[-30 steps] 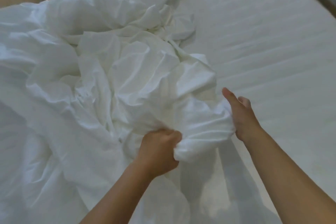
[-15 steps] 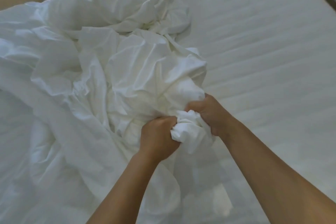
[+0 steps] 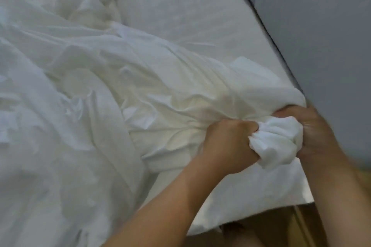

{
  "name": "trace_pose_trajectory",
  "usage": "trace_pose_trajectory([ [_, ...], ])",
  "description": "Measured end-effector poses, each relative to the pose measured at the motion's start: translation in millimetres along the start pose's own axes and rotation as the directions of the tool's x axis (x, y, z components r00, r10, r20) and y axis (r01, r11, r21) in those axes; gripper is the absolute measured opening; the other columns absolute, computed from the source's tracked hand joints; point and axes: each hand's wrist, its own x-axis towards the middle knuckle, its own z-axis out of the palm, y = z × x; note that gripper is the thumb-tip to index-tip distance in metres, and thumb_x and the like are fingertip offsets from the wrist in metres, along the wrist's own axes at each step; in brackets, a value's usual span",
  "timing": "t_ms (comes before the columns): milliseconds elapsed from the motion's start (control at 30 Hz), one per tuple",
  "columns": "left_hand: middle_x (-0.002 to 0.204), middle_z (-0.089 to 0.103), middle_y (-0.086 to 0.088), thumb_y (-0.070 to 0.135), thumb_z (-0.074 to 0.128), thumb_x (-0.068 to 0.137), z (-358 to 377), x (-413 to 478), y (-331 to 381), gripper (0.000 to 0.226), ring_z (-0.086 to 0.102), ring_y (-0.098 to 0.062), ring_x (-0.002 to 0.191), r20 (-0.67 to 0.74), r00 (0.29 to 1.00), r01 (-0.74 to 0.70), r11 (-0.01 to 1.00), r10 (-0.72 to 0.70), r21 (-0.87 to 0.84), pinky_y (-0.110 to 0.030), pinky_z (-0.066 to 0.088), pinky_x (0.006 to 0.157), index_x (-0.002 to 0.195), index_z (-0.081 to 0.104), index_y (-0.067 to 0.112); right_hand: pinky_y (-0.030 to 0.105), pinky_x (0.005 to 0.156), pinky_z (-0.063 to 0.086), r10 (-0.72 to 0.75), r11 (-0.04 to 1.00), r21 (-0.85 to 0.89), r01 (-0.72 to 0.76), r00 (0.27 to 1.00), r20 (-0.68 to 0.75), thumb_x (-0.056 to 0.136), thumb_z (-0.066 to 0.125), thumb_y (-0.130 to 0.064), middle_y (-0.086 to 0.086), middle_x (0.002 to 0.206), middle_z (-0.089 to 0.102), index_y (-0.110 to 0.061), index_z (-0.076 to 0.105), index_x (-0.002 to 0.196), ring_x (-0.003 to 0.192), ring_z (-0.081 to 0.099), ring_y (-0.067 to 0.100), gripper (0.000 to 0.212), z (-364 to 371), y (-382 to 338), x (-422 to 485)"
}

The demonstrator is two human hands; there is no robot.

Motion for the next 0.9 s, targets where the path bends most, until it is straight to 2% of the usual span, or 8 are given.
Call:
trace_pose_trajectory([
  [133, 0.061, 0.052, 0.002, 0.018, 0.057, 0.081, 91, 18, 42, 0.011, 0.046, -0.02, 0.061, 0.349, 0.933, 0.087, 0.996, -0.083, 0.004, -0.026, 0.028, 0.057, 0.07, 0.055, 0.017, 0.02, 0.052, 0.054, 0.065, 0.942, -0.312, -0.126, 0.978, -0.197, 0.08, 0.06, 0.001, -0.005, 0.076, 0.074, -0.02, 0.071, 0.081, 0.066, 0.07, 0.007, 0.024, -106, 1, -11],
  [200, 0.083, 0.063, -0.004, 0.02, 0.053, 0.085, 123, 16, 35, 0.009, 0.055, -0.024, 0.076, 0.413, 0.897, 0.124, 0.986, -0.158, 0.109, -0.027, 0.03, 0.062, 0.088, 0.059, 0.014, 0.03, 0.067, 0.057, 0.191, 0.876, -0.407, -0.259, 0.961, -0.201, 0.078, 0.068, -0.007, -0.002, 0.092, 0.071, -0.028, 0.064, 0.092, 0.083, 0.068, 0.013, 0.025, -131, 28, -6],
  [300, 0.1, 0.065, -0.004, 0.02, 0.052, 0.087, 152, 12, 8, 0.017, 0.061, -0.025, 0.092, 0.424, 0.877, 0.14, 0.964, -0.226, 0.224, -0.027, 0.037, 0.068, 0.102, 0.059, 0.016, 0.021, 0.059, 0.045, 0.2, 0.746, -0.588, -0.313, 0.947, -0.251, 0.082, 0.068, -0.023, -0.009, 0.091, 0.059, -0.028, 0.052, 0.091, 0.082, 0.059, 0.008, 0.018, -136, 78, 10],
  [433, 0.112, 0.058, -0.008, 0.021, 0.06, 0.083, 155, -8, -22, 0.035, 0.055, -0.027, 0.101, 0.436, 0.855, 0.193, 0.954, -0.279, 0.23, -0.033, 0.043, 0.081, 0.116, 0.054, 0.012, 0.037, 0.081, 0.04, 0.06, 0.253, -0.93, -0.265, 0.964, -0.258, 0.083, 0.063, -0.031, 0.011, 0.118, 0.049, -0.013, 0.041, 0.12, 0.102, 0.047, 0.029, 0.047, -115, 122, 24],
  [567, 0.108, 0.059, -0.007, 0.035, 0.067, 0.077, 121, -38, -48, 0.043, 0.054, -0.026, 0.098, 0.262, 0.936, 0.145, 0.935, -0.236, 0.323, -0.034, 0.04, 0.083, 0.11, 0.058, 0.011, 0.049, 0.102, 0.026, -0.084, 0.104, -0.986, -0.129, 0.987, -0.138, 0.081, 0.058, -0.025, 0.018, 0.138, 0.033, -0.011, 0.03, 0.137, 0.125, 0.031, 0.037, 0.065, -72, 124, 25],
  [733, 0.098, 0.063, -0.011, 0.019, 0.077, 0.07, 53, -84, -70, 0.034, 0.059, -0.031, 0.09, -0.061, 0.951, 0.307, 0.895, -0.304, 0.323, -0.037, 0.045, 0.079, 0.098, 0.065, 0.004, 0.048, 0.109, 0.025, -0.015, 0.241, -0.961, 0.137, 0.99, 0.138, 0.084, 0.056, -0.018, 0.02, 0.144, 0.031, -0.005, 0.03, 0.143, 0.13, 0.031, 0.037, 0.065, 6, 130, 18],
  [833, 0.093, 0.064, -0.014, 0.009, 0.082, 0.063, 12, -118, -86, 0.034, 0.063, -0.034, 0.085, -0.298, 0.902, 0.4, 0.863, -0.312, 0.307, -0.039, 0.046, 0.078, 0.092, 0.066, 0.001, 0.045, 0.109, 0.027, -0.014, 0.292, -0.917, 0.272, 0.96, 0.281, 0.084, 0.049, -0.007, 0.022, 0.144, 0.033, -0.001, 0.03, 0.143, 0.13, 0.033, 0.038, 0.062, 62, 138, 6],
  [900, 0.104, 0.062, -0.016, 0.012, 0.082, 0.062, -11, -142, -101, 0.044, 0.06, -0.038, 0.099, -0.457, 0.802, 0.546, 0.781, -0.384, 0.303, -0.051, 0.041, 0.089, 0.102, 0.065, 0.002, 0.047, 0.106, 0.026, -0.018, 0.231, -0.911, 0.342, 0.938, 0.347, 0.083, 0.053, -0.01, 0.023, 0.143, 0.033, -0.004, 0.03, 0.144, 0.128, 0.034, 0.038, 0.066, 94, 146, -5],
])
